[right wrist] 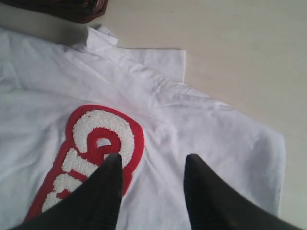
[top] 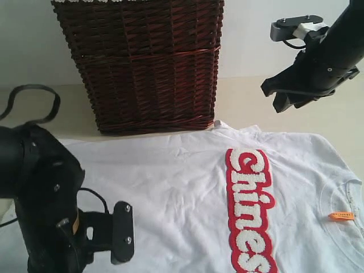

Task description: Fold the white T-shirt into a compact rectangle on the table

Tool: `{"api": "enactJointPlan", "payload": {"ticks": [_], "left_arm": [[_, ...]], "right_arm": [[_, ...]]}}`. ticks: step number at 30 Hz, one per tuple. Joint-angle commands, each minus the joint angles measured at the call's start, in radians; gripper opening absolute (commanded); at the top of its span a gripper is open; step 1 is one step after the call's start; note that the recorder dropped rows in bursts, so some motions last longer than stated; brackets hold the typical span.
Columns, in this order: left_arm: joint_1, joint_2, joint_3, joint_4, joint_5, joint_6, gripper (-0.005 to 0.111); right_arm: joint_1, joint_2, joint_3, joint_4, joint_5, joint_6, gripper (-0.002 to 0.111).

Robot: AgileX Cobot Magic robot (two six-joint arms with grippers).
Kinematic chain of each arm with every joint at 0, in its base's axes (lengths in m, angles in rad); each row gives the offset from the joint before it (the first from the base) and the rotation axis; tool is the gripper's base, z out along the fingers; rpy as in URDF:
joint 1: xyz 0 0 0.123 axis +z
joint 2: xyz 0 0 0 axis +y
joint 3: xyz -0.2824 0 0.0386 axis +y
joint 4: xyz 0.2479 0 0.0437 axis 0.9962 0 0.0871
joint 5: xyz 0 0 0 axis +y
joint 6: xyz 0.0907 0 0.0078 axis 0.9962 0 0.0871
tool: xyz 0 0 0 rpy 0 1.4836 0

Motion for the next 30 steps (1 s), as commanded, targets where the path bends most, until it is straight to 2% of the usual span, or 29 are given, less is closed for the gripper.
{"api": "enactJointPlan", "payload": {"ticks": [1,5,9,15,19,24,27,30], "left_arm": [[-0.043,0.017,0.077,0.038,-0.111,-0.023,0.064],[-0.043,0.057,0.112,0.143,-0.256,-0.091,0.059],[-0.043,0.079,0.108,0.297,-0.253,-0.258,0.044],[-0.043,0.079,0.108,0.277,-0.23,-0.265,0.037],[-0.045,0.075,0.106,0.261,-0.212,-0.258,0.002],[-0.045,0.024,0.018,0.234,-0.075,-0.238,0.0],[-0.045,-0.023,-0.048,0.155,-0.003,-0.084,0.0],[-0.045,-0.072,-0.11,0.152,0.008,0.004,0.0]], "right_arm": [[0.0,-0.01,-0.003,0.03,0.002,-0.025,0.041],[0.0,-0.01,-0.003,0.045,0.018,-0.034,0.041],[0.0,-0.01,-0.003,0.058,0.02,-0.04,0.041],[0.0,-0.01,-0.003,0.06,0.018,-0.04,0.041],[0.0,-0.01,-0.003,0.062,0.018,-0.04,0.041],[0.0,-0.01,-0.003,0.062,0.013,-0.04,0.041],[0.0,-0.01,-0.003,0.064,0.014,-0.04,0.041],[0.0,-0.01,-0.003,0.064,0.012,-0.04,0.041]]}}
